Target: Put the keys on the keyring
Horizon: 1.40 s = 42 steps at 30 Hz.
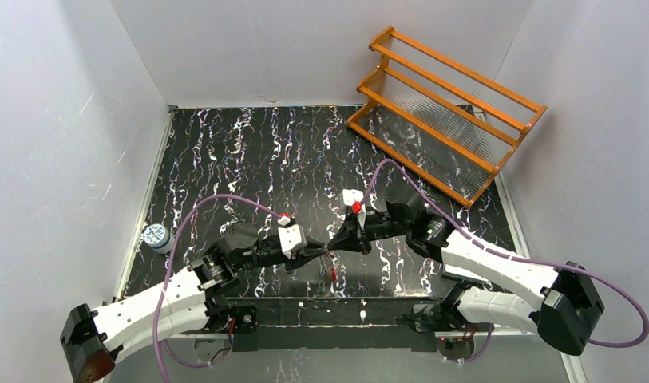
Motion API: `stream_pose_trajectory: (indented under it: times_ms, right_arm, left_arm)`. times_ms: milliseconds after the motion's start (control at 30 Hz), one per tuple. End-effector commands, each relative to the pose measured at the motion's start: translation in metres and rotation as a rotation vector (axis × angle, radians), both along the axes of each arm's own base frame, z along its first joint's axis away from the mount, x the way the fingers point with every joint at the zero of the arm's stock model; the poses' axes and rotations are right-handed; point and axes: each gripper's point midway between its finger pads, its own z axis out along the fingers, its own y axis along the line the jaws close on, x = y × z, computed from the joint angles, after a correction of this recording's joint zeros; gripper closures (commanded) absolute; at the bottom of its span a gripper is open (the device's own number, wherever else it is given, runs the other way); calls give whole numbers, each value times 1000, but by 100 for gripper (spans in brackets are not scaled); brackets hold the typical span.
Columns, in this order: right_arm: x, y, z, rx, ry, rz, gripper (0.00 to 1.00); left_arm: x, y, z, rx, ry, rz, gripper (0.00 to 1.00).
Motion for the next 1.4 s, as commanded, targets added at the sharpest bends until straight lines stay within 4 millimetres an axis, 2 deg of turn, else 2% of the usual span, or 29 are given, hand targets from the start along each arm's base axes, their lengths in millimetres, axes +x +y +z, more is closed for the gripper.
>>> stream_pose_trajectory:
  times_ms: [0, 200, 633, 700, 800, 900, 933, 1033, 1133, 1267, 1367]
  right_arm:
    - [1, 5, 22, 41, -29, 13, 99]
    - [0, 5, 22, 34, -26, 19, 99]
    - [2, 9, 24, 14, -9, 28, 99]
    - [2, 9, 23, 11, -8, 30, 99]
    - [2, 9, 21, 5, -7, 31, 99]
    - [3, 9, 20, 1, -10, 31, 99]
    - [3, 9, 21, 3, -15, 28, 95]
    - [4, 7, 25, 17, -49, 25, 61]
    - [7, 3, 33, 59, -113, -8, 38]
    - [12, -6, 41, 125, -208, -72, 24]
    - [15, -12, 47, 164, -249, -112, 19]
  left_arm:
    - [2, -1, 29, -69, -46, 9, 86]
    - [2, 1, 31, -83, -45, 20, 88]
    - [4, -3, 16, -27, -17, 12, 85]
    - [3, -3, 15, -22, -19, 9, 89]
    - [2, -2, 14, -18, -20, 3, 100]
    - [1, -1, 16, -27, -16, 4, 100]
    - [1, -1, 16, -31, -14, 5, 100]
    - [0, 1, 18, -53, -13, 14, 100]
    - [0, 5, 21, -89, -20, 30, 100]
    - [-3, 9, 33, -166, -67, 30, 100]
    - [-8, 13, 43, -240, -113, 20, 100]
